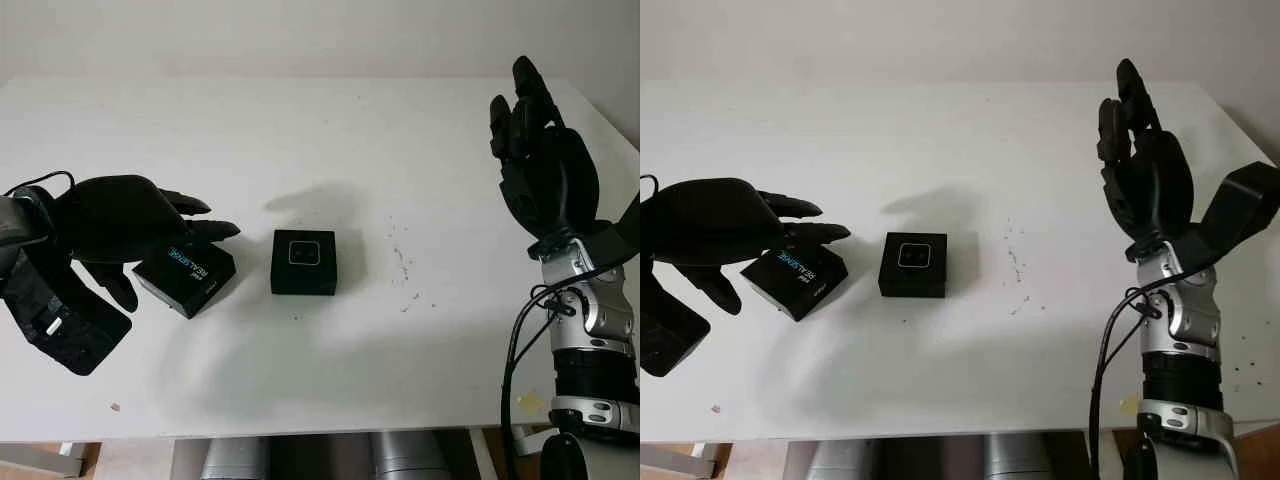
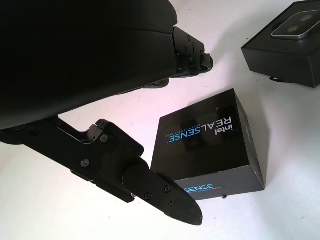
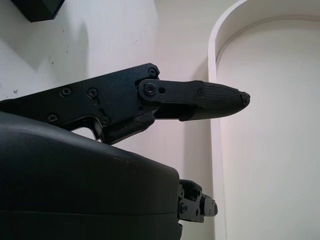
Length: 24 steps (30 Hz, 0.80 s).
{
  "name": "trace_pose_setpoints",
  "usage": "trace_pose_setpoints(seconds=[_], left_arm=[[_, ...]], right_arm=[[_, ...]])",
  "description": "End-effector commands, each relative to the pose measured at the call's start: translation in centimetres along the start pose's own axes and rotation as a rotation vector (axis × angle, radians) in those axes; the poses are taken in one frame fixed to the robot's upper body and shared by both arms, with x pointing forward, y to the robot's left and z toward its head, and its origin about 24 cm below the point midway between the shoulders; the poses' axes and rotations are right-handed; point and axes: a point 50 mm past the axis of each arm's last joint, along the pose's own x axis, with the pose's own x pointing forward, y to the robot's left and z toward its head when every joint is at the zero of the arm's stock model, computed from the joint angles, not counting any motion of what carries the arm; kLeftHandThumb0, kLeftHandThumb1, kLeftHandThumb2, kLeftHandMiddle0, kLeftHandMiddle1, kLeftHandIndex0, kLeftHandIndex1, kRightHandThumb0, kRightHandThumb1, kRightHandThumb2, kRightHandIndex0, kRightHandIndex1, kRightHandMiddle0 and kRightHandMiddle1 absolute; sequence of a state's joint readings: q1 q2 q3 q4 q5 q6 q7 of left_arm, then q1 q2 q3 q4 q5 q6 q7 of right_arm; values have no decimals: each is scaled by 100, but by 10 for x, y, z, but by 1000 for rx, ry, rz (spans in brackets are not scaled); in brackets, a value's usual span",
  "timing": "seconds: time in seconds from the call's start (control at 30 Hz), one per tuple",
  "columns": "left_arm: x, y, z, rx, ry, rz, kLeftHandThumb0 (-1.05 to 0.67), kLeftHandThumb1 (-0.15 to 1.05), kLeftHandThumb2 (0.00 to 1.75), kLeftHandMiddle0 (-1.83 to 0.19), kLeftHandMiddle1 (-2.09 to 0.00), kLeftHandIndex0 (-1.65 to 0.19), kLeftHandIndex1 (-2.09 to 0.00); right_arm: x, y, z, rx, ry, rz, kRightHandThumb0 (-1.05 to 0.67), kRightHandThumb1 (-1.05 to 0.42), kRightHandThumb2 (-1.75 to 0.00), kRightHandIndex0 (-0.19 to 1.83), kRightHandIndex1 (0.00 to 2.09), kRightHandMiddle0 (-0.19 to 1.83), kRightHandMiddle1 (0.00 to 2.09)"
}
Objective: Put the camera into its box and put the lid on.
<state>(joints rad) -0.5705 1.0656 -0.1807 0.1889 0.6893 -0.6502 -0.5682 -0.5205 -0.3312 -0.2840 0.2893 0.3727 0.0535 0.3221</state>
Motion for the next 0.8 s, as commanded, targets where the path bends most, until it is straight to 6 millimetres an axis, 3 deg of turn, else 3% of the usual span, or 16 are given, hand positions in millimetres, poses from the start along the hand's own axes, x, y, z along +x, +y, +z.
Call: trace_pose_setpoints(seconds=[0.0, 0.77], left_arm=[[2, -3, -1, -23, 4, 5, -60, 76, 6, -19, -5, -9, -5], [12, -20, 0, -31, -9, -25, -66, 76, 5, -31, -7, -20, -9]], right_arm=[[-1, 2, 1, -9, -1, 3, -77, -105, -44, -13, 6, -10, 6], [-2, 5, 6, -31, -11, 11, -76, -105, -43, -10, 6, -8, 6]])
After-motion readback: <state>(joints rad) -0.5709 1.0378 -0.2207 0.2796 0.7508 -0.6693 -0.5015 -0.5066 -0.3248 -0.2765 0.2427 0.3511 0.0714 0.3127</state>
